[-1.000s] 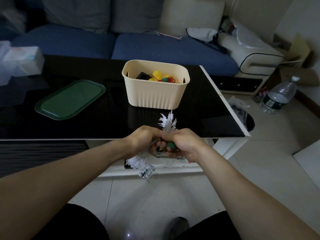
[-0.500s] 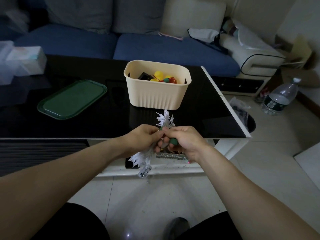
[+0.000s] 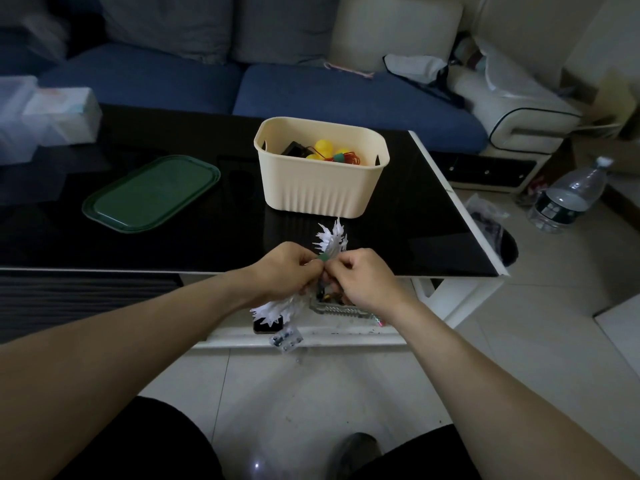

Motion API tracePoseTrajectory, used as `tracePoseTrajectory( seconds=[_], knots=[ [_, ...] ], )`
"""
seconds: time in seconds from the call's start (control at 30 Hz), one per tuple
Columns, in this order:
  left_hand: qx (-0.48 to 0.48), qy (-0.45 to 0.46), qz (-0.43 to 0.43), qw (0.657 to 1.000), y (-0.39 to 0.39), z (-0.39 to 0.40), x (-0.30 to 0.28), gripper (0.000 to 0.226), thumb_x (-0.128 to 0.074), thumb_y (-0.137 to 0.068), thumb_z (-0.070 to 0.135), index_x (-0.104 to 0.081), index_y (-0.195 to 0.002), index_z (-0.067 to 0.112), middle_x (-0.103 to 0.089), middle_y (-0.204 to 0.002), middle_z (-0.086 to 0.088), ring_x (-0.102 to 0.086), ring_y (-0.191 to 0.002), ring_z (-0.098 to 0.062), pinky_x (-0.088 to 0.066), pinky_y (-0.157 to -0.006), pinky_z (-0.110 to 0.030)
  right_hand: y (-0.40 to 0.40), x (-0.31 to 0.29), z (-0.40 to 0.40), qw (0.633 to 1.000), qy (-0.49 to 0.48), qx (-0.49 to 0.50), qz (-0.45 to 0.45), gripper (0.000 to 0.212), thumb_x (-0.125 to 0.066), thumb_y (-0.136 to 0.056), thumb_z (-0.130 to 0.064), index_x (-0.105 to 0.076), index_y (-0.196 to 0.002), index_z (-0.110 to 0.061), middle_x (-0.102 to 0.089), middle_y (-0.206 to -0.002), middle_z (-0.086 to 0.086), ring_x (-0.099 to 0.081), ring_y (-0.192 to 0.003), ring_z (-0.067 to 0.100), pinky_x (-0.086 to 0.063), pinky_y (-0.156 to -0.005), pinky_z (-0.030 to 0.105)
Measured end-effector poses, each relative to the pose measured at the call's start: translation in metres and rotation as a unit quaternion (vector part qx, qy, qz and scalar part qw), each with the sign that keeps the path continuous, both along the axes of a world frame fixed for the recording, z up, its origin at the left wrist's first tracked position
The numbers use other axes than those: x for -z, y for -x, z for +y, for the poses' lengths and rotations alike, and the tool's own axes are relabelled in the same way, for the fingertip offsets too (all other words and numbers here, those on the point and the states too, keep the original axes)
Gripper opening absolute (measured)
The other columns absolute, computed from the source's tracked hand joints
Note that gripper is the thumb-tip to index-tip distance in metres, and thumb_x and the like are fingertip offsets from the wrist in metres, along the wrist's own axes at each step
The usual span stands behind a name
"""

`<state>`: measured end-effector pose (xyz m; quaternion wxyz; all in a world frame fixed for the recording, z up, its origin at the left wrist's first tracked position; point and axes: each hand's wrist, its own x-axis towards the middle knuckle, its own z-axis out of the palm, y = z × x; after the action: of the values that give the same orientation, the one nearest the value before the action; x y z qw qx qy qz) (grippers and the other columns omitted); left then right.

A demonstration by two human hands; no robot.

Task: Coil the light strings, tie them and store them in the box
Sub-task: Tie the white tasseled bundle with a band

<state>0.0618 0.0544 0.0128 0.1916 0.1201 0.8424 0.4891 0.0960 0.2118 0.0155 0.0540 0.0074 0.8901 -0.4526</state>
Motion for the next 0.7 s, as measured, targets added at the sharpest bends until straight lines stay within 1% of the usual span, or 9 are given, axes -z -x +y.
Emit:
tracePoseTrajectory(
  seconds=[0.07, 0.13, 0.2, 0.27, 0.4, 0.5, 0.57, 0.63, 0.7],
  knots=[
    [0.019, 0.048, 0.026, 0.998, 0.001, 0.0, -0.001, 0.026, -0.056, -0.094, 0.014, -0.068, -0.08, -0.004, -0.053, -0.063, -0.007, -0.045, -0.058, -0.014, -0.039, -0.056, -0.026, -0.001, 0.0, -0.003, 1.0, -0.027, 0.006, 0.004, 0.034, -0.057, -0.096, -0.02, -0.069, -0.068, -0.003, -0.069, -0.066, 0.014, -0.05, -0.044, 0.006, -0.041, -0.051, 0.025],
    [0.03, 0.075, 0.051, 0.995, 0.0, 0.001, -0.001, 0.028, -0.058, -0.092, 0.016, -0.065, -0.083, -0.01, -0.049, -0.062, -0.007, -0.042, -0.056, -0.013, -0.036, -0.051, -0.023, -0.002, 0.0, -0.005, 0.999, -0.042, 0.015, 0.0, 0.036, -0.058, -0.095, -0.021, -0.067, -0.064, -0.007, -0.069, -0.066, 0.012, -0.051, -0.045, 0.007, -0.04, -0.05, 0.025],
    [0.03, 0.082, 0.072, 0.994, 0.0, 0.002, -0.001, 0.031, -0.058, -0.092, 0.016, -0.062, -0.085, -0.013, -0.045, -0.06, -0.006, -0.036, -0.05, -0.011, -0.031, -0.043, -0.018, -0.002, -0.002, -0.006, 0.999, -0.047, 0.014, -0.003, 0.037, -0.056, -0.097, -0.021, -0.066, -0.068, 0.0, -0.07, -0.072, 0.017, -0.052, -0.049, 0.012, -0.039, -0.05, 0.025],
    [0.029, 0.086, 0.087, 0.992, 0.001, 0.001, -0.002, 0.03, -0.056, -0.092, 0.015, -0.061, -0.086, -0.014, -0.045, -0.06, -0.005, -0.033, -0.045, -0.006, -0.029, -0.04, -0.016, -0.004, -0.004, -0.006, 0.998, -0.054, -0.005, -0.01, 0.036, -0.053, -0.098, -0.019, -0.065, -0.077, 0.007, -0.067, -0.071, 0.019, -0.051, -0.052, 0.016, -0.038, -0.051, 0.027],
    [0.034, 0.105, 0.13, 0.985, 0.004, -0.001, -0.001, 0.028, -0.054, -0.09, 0.016, -0.062, -0.079, -0.009, -0.047, -0.06, -0.005, -0.036, -0.049, -0.01, -0.032, -0.045, -0.022, -0.005, -0.009, -0.004, 0.996, -0.082, -0.037, -0.003, 0.033, -0.05, -0.099, -0.017, -0.067, -0.077, 0.0, -0.067, -0.067, 0.008, -0.054, -0.052, 0.013, -0.04, -0.053, 0.028],
    [0.027, 0.12, 0.162, 0.979, 0.006, -0.003, -0.001, 0.024, -0.055, -0.091, 0.017, -0.065, -0.076, 0.002, -0.056, -0.061, -0.005, -0.045, -0.051, -0.013, -0.037, -0.047, -0.023, -0.008, -0.013, -0.005, 0.997, -0.053, -0.047, -0.011, 0.036, -0.048, -0.101, -0.017, -0.067, -0.071, -0.013, -0.063, -0.054, -0.007, -0.056, -0.046, 0.001, -0.042, -0.052, 0.021],
    [0.022, 0.127, 0.182, 0.975, 0.007, -0.004, -0.001, 0.024, -0.054, -0.091, 0.018, -0.064, -0.077, 0.002, -0.061, -0.065, -0.009, -0.05, -0.055, -0.016, -0.04, -0.05, -0.025, -0.012, -0.017, -0.007, 0.998, -0.035, -0.052, -0.006, 0.037, -0.047, -0.102, -0.016, -0.065, -0.069, -0.019, -0.063, -0.052, -0.009, -0.056, -0.046, 0.0, -0.044, -0.051, 0.02],
    [0.025, 0.132, 0.201, 0.97, 0.007, -0.004, -0.003, 0.024, -0.054, -0.092, 0.017, -0.063, -0.076, 0.002, -0.062, -0.067, -0.01, -0.054, -0.059, -0.02, -0.043, -0.055, -0.031, -0.015, -0.019, -0.007, 0.999, -0.018, -0.045, 0.017, 0.037, -0.048, -0.101, -0.014, -0.064, -0.068, -0.02, -0.063, -0.052, -0.009, -0.056, -0.046, 0.0, -0.045, -0.053, 0.021],
    [0.048, 0.141, 0.204, 0.967, 0.007, -0.002, -0.006, 0.025, -0.055, -0.093, 0.018, -0.061, -0.074, 0.003, -0.058, -0.064, -0.004, -0.053, -0.058, -0.017, -0.039, -0.051, -0.024, -0.017, -0.02, -0.005, 0.999, 0.017, -0.028, 0.024, 0.036, -0.049, -0.101, -0.013, -0.065, -0.069, -0.016, -0.062, -0.052, -0.008, -0.055, -0.047, 0.002, -0.046, -0.055, 0.022]
  ],
)
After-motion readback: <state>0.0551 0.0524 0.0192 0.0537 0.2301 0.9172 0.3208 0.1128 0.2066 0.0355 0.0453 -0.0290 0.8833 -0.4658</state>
